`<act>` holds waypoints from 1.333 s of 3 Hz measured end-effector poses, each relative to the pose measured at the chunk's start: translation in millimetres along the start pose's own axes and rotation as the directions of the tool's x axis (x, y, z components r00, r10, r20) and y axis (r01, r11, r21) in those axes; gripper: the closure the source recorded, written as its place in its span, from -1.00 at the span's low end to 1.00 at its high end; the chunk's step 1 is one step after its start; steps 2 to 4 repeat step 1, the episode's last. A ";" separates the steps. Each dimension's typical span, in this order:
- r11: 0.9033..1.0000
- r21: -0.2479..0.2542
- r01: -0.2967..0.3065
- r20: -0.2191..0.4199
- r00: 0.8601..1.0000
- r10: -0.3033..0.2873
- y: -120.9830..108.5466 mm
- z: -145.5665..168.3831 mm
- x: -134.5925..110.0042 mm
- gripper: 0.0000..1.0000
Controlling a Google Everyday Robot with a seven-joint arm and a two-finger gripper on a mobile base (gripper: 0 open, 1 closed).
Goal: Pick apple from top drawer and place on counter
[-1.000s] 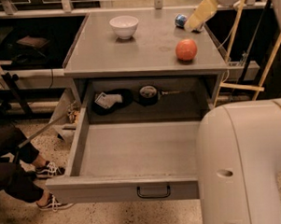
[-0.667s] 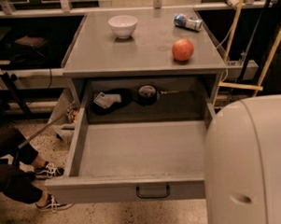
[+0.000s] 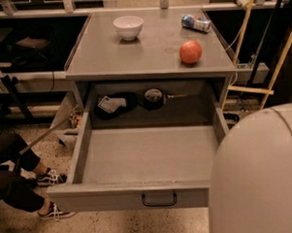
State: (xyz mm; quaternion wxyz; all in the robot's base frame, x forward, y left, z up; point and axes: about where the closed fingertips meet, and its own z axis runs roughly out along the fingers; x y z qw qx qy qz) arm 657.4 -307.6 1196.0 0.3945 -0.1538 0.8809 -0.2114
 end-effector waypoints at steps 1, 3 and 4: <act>1.000 -0.002 0.000 0.001 1.000 0.000 0.6 0.4 -0.2 -1.00; 1.000 -0.002 0.000 0.001 1.000 0.000 0.6 0.4 -0.2 -1.00; 1.000 -0.002 0.000 0.001 1.000 0.000 0.6 0.4 -0.2 -1.00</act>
Offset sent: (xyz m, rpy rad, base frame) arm 0.0000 0.0000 0.0000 0.0000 0.0000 0.0000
